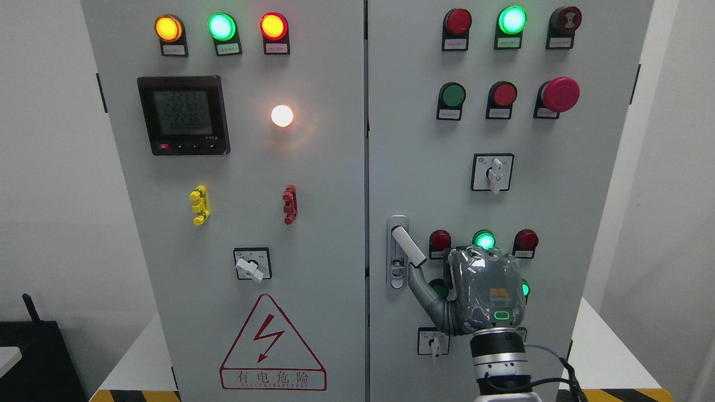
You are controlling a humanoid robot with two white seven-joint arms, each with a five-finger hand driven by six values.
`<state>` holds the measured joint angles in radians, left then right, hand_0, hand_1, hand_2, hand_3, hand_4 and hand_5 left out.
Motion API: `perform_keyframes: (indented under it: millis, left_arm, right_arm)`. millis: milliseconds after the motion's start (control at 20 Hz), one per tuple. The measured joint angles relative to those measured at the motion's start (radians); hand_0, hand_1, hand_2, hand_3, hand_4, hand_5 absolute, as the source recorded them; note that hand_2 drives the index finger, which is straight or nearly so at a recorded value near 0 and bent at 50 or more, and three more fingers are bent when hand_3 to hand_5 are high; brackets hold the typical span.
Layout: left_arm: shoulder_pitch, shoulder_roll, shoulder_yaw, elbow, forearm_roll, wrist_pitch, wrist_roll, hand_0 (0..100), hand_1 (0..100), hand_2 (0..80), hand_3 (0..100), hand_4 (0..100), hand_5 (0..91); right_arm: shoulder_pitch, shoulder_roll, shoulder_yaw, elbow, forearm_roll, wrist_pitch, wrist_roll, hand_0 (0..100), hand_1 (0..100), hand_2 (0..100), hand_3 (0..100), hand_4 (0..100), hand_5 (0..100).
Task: Release door handle
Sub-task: 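Rotate the handle outward to horizontal with the right hand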
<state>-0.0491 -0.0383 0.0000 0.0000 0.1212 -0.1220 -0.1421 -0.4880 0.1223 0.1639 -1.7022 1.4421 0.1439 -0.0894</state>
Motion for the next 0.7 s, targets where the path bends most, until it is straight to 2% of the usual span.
perform_keyframes:
  millis: [701]
  left_arm:
    - [0.000, 0.000, 0.000, 0.000, 0.000, 0.000, 0.000, 12, 39, 0.0, 0, 0, 0.0]
  right_arm:
    - [-0.008, -0.001, -0.007, -0.001, -0.002, 0.000, 0.002, 41, 8, 92, 100, 91, 93]
